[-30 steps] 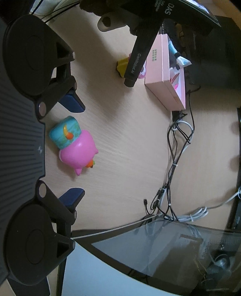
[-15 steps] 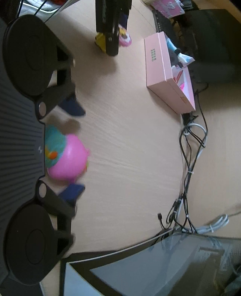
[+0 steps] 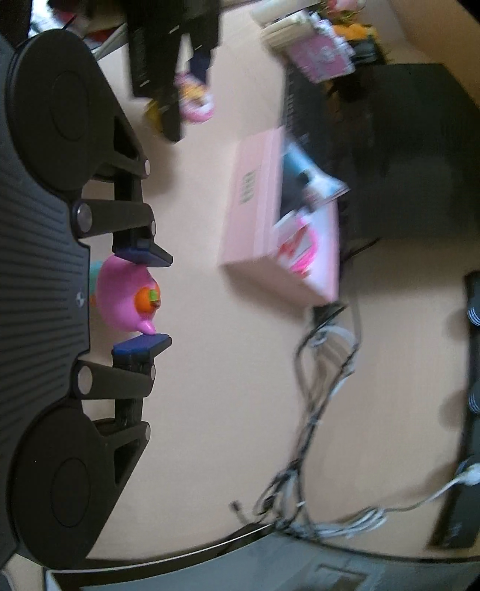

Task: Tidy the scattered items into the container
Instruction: 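Grasp the cup toy with the left tool while the right tool holds the pig toy, then carry the cup toy and pig toy into the pink box with both tools, releasing both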

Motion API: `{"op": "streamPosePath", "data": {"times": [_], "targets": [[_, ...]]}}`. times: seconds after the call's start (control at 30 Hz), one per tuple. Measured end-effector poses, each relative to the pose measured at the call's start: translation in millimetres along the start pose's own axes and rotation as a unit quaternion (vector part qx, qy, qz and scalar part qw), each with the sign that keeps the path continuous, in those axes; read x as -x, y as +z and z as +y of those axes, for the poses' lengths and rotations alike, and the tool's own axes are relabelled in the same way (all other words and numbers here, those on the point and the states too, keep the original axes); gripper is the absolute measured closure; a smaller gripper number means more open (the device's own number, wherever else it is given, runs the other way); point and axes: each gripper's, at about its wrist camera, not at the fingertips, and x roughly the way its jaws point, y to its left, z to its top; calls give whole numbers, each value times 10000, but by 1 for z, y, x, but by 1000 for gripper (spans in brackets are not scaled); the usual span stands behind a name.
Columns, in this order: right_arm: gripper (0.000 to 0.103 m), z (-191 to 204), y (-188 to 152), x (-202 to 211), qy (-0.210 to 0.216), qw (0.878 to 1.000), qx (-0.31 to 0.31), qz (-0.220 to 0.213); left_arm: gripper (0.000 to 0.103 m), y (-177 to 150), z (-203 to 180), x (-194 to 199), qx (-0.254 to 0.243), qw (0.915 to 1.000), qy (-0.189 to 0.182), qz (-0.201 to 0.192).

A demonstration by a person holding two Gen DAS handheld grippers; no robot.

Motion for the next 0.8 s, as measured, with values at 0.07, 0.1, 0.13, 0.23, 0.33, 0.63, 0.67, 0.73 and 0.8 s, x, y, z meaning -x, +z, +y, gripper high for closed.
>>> {"op": "streamPosePath", "data": {"times": [0.07, 0.1, 0.13, 0.23, 0.33, 0.63, 0.67, 0.73, 0.8], "targets": [[64, 11, 9, 5, 54, 9998, -62, -183, 42, 3, 11, 4, -86, 9999, -28, -44], [64, 16, 15, 8, 71, 9995, -108, -286, 42, 6, 18, 6, -132, 9999, -46, -69], [64, 21, 20, 12, 72, 9990, -165, -397, 42, 9, 24, 8, -176, 9998, -65, -97], [64, 31, 39, 20, 27, 9966, -403, -724, 42, 25, 43, 15, -308, 9992, -158, -213], [64, 37, 56, 33, -57, 9931, -553, -1030, 42, 46, 59, 20, -477, 9973, -288, -472], [64, 44, 122, 60, -303, 9853, -171, -1675, 42, 125, 65, -10, -334, 9902, -587, -1225], [64, 42, 127, 59, -276, 9849, -114, -1704, 42, 134, 63, -18, -279, 9900, -585, -1252], [64, 40, 138, 53, -199, 9847, -43, -1733, 42, 148, 60, -33, -195, 9906, -561, -1233], [64, 35, 148, 39, -62, 9853, -56, -1705, 42, 160, 55, -47, -220, 9906, -529, -1246]]}}
